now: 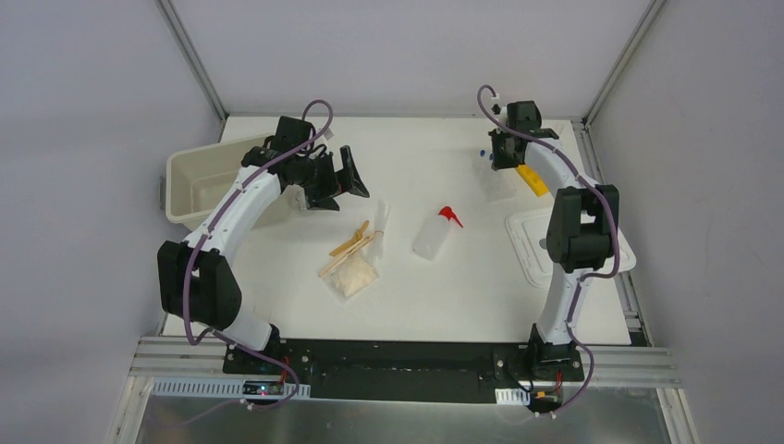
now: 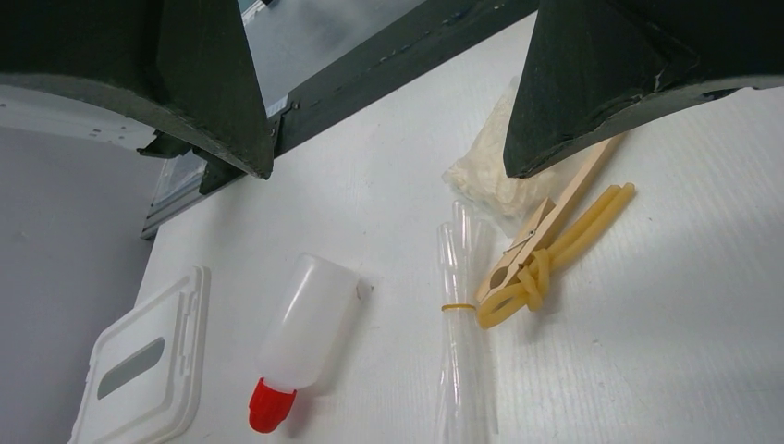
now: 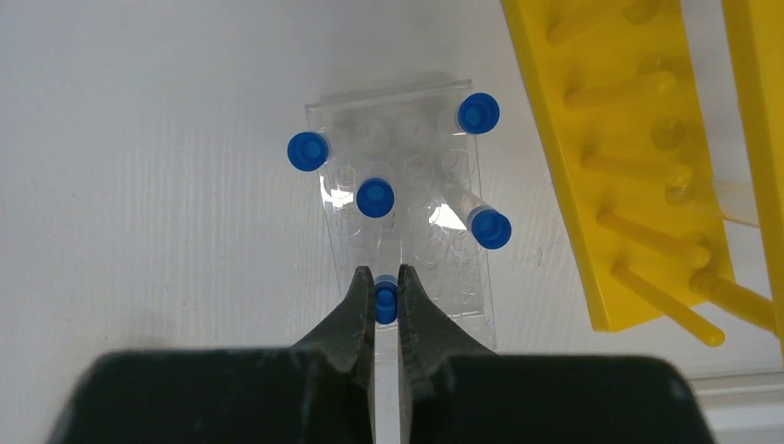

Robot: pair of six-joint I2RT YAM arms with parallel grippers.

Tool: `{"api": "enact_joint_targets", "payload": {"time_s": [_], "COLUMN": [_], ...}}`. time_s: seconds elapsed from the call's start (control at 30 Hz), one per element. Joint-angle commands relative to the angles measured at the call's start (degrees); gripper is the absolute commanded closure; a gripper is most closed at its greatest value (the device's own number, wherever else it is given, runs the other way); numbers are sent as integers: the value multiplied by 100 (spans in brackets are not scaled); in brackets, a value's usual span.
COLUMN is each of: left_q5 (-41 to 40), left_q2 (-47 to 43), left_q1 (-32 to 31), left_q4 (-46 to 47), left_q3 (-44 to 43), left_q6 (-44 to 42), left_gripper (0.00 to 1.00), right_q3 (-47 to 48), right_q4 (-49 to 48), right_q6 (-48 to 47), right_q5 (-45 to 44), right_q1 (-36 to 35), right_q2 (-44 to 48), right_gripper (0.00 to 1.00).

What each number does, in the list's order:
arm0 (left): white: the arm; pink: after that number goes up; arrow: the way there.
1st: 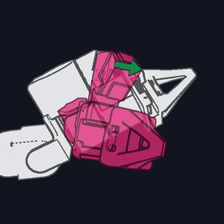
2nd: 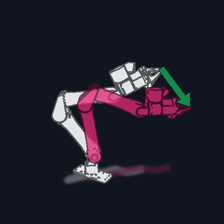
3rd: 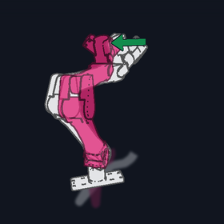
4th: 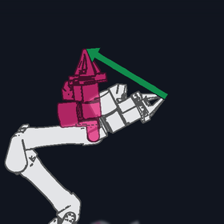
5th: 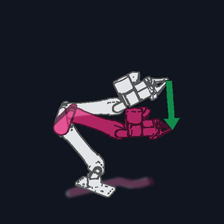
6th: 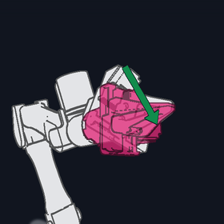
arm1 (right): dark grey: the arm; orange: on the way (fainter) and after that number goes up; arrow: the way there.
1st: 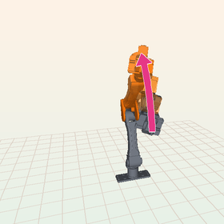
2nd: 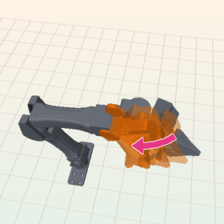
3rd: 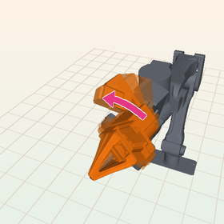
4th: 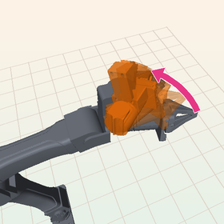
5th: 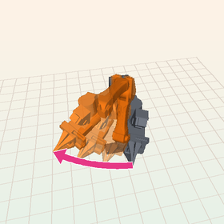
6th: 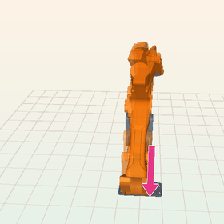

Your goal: Organize the chemistry lab equipment

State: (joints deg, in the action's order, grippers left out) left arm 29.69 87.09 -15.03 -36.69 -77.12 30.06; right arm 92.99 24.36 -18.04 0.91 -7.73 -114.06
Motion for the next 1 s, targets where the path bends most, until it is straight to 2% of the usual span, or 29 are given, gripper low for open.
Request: {"api": "enact_joint_targets", "payload": {"time_s": [0.0, 0.1, 0.23, 0.3, 0.53, 0.7, 0.83, 0.97], "left_q5": [-297, -511, -653, -736, -1285, -1567, -1818, -2206], "left_q2": [40, -1, -94, -152, 50, 676, 1541, 2134], "left_q1": [-9, -1, 32, 43, 61, 61, 53, 52], "left_q4": [-54, -176, -603, -795, -1461, -1727, -2167, -2317], "left_q3": [-277, -396, -694, -831, -1159, -1614, -2390, -2717], "left_q6": [-512, -1031, -2015, -2643, -5404, -7028, -7997, -8810], "left_gripper": [1, 1, 1, 1, 2, 5, 13, 21], "right_q3": [531, 702, 710, 675, 663, 594, 451, 272], "right_q4": [80, 184, 250, 280, 623, 923, 1057, 1170], "right_q6": [-103, -120, -91, -36, 92, 207, 315, 410], "right_q5": [91, 141, 232, 326, 739, 1107, 1261, 1403], "right_q1": [29, 32, 33, 34, -21, -131, -192, -194], "right_q2": [-249, -298, -75, 112, 773, 1255, 1565, 1798], "right_gripper": [95, 86, 67, 53, 23, 14, 12, 11]}}
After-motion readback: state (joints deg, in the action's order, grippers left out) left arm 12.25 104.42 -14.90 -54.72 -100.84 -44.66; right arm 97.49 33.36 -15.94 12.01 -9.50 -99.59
